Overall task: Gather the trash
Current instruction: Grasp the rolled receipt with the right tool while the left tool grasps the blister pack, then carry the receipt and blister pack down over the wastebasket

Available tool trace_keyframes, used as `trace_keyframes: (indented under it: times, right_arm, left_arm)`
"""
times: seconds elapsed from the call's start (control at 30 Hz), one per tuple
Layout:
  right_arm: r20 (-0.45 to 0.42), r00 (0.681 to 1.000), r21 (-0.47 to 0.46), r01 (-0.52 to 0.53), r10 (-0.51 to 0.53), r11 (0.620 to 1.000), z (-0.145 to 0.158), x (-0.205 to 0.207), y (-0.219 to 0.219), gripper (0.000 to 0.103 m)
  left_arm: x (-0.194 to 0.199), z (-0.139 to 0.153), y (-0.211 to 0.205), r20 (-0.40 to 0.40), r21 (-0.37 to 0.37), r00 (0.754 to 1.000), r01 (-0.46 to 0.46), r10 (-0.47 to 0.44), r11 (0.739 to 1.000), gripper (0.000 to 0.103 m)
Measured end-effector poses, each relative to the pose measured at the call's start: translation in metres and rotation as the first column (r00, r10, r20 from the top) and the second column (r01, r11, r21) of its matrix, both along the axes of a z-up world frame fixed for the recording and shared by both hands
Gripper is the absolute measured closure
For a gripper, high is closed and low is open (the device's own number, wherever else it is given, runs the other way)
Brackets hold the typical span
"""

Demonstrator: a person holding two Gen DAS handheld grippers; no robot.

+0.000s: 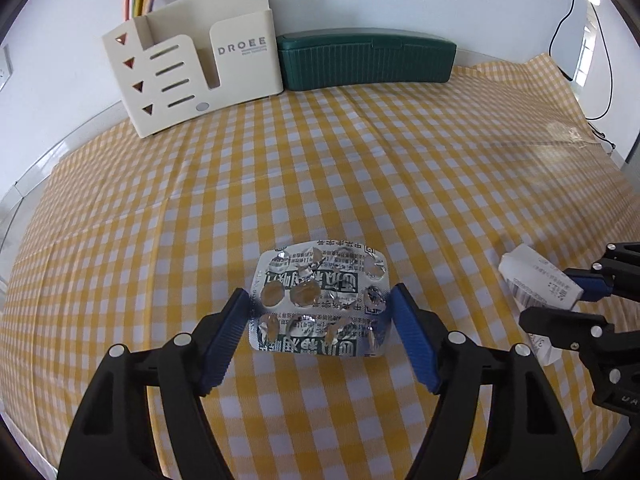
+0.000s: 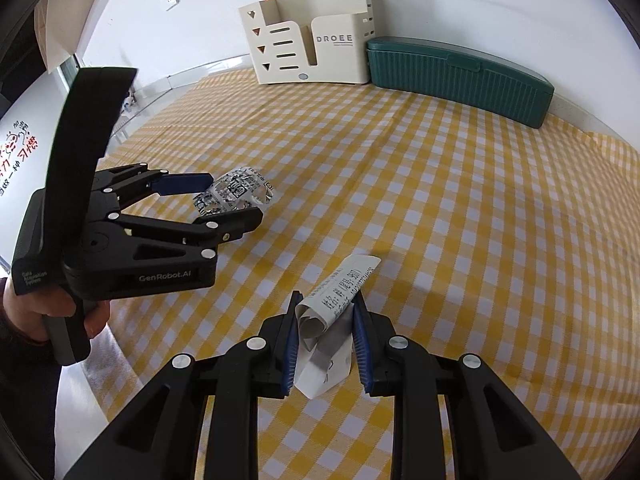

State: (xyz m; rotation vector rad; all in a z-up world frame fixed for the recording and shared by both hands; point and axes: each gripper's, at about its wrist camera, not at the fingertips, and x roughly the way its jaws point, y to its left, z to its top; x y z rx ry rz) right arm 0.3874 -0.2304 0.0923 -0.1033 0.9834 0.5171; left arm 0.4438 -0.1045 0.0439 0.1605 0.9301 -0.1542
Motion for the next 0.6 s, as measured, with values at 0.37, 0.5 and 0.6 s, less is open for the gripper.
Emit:
trace_keyframes:
  times: [0.37, 0.5, 0.6]
  right_arm:
    - [0.028, 0.999, 0.029, -0.041, 0.041, 0.999, 0.020, -0.047, 0.014, 0.075]
    - [0.044, 0.997, 0.044, -0.063, 0.061, 0.997, 0.028, -0.081, 0.020, 0.075]
    - [0.060, 0.995, 0.049, -0.078, 0.075, 0.996, 0.031, -0.112, 0.024, 0.075]
  left_arm:
    - [-0.070, 0.027, 0.021, 0.072, -0.033, 0.997, -0.019, 0.021, 0.999, 0.030]
    - [-0.113, 0.034, 0.035, 0.094, -0.052, 0.995, -0.022, 0.027, 0.998, 0.030]
    - [-0.151, 0.037, 0.047, 0.107, -0.055, 0.994, -0.019, 0.025, 0.998, 0.030]
